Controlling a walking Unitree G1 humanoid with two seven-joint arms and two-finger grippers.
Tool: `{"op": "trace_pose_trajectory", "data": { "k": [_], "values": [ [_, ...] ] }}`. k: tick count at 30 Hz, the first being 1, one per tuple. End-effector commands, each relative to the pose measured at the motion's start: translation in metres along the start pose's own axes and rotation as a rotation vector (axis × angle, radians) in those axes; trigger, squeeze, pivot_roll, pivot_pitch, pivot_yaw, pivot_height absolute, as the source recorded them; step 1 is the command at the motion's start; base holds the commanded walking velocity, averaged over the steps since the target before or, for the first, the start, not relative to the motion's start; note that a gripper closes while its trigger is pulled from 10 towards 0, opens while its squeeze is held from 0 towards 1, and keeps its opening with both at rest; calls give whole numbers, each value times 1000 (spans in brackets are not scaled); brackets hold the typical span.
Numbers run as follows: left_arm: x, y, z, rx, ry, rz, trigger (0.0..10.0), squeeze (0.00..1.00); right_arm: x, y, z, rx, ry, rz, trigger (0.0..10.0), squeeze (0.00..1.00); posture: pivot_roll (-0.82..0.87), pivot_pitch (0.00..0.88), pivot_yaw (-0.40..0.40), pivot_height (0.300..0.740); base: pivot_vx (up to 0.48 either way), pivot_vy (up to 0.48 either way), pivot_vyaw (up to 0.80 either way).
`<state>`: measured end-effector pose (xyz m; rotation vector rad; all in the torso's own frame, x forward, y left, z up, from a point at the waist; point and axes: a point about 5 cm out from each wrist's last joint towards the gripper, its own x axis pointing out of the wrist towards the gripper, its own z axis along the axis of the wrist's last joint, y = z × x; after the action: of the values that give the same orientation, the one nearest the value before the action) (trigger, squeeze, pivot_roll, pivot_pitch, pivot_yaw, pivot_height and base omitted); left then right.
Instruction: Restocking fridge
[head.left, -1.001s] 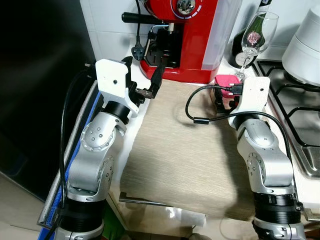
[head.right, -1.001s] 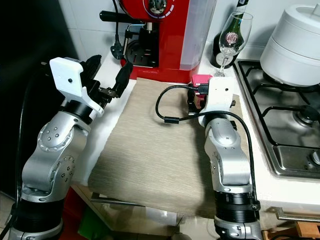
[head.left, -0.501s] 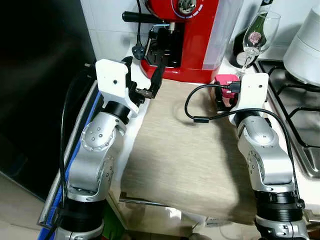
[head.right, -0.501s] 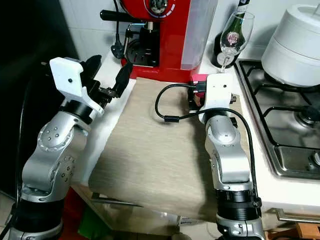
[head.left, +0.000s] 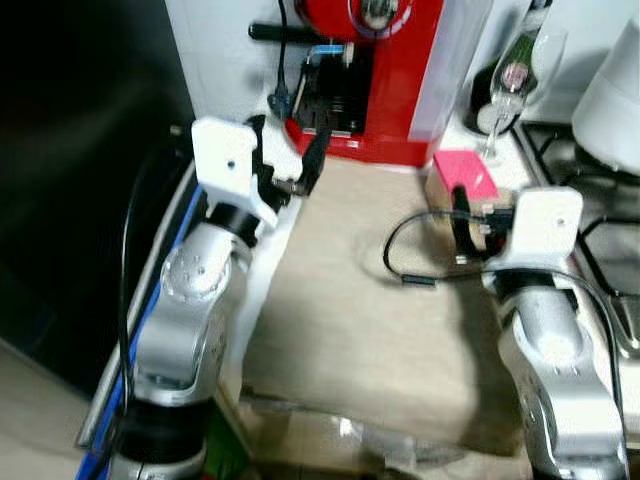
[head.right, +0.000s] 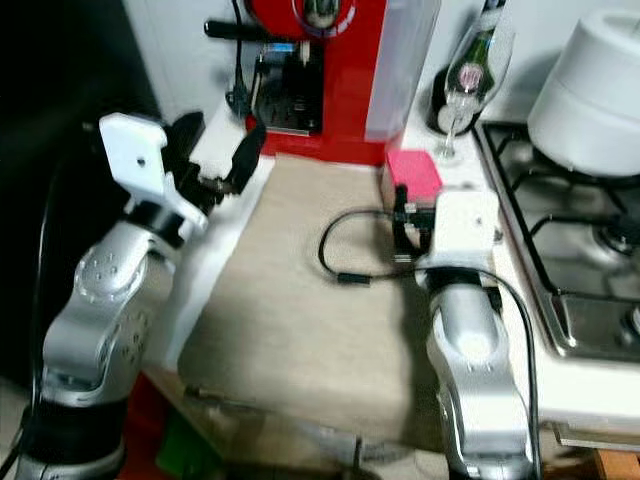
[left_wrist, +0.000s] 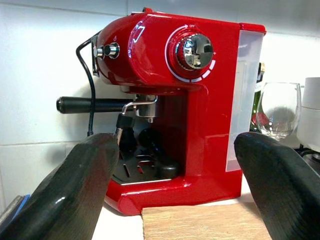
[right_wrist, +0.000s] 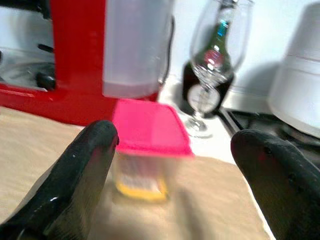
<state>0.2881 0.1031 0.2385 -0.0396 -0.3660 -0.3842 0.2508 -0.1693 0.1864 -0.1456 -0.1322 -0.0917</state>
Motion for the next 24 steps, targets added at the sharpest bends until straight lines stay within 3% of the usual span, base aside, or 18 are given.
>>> {"op": "trace_pose_trajectory", "data": {
  "k": [1,4,9,15,24],
  "values": [
    [0,-1,1,5,1,-6,10000,0,-2,-2,6,-8,-34,-10,10000,0,-115,31,1,740,0,0,0],
    [1,-2,1,4,-1,-15,10000,0,-9,2,-3,31,16,11,10000,0,-123,25,8,740,0,0,0],
    [2,-3,1,4,-4,-22,10000,0,-2,10,-7,76,44,70,10000,0,-123,20,13,740,0,0,0],
    [2,-2,2,10,-7,-21,10000,0,13,5,-7,89,53,67,10000,0,-116,15,15,740,0,0,0],
    [0,0,2,16,-6,-13,10000,0,15,6,-12,58,76,65,10000,0,-101,13,9,740,0,0,0]
  ]
}}
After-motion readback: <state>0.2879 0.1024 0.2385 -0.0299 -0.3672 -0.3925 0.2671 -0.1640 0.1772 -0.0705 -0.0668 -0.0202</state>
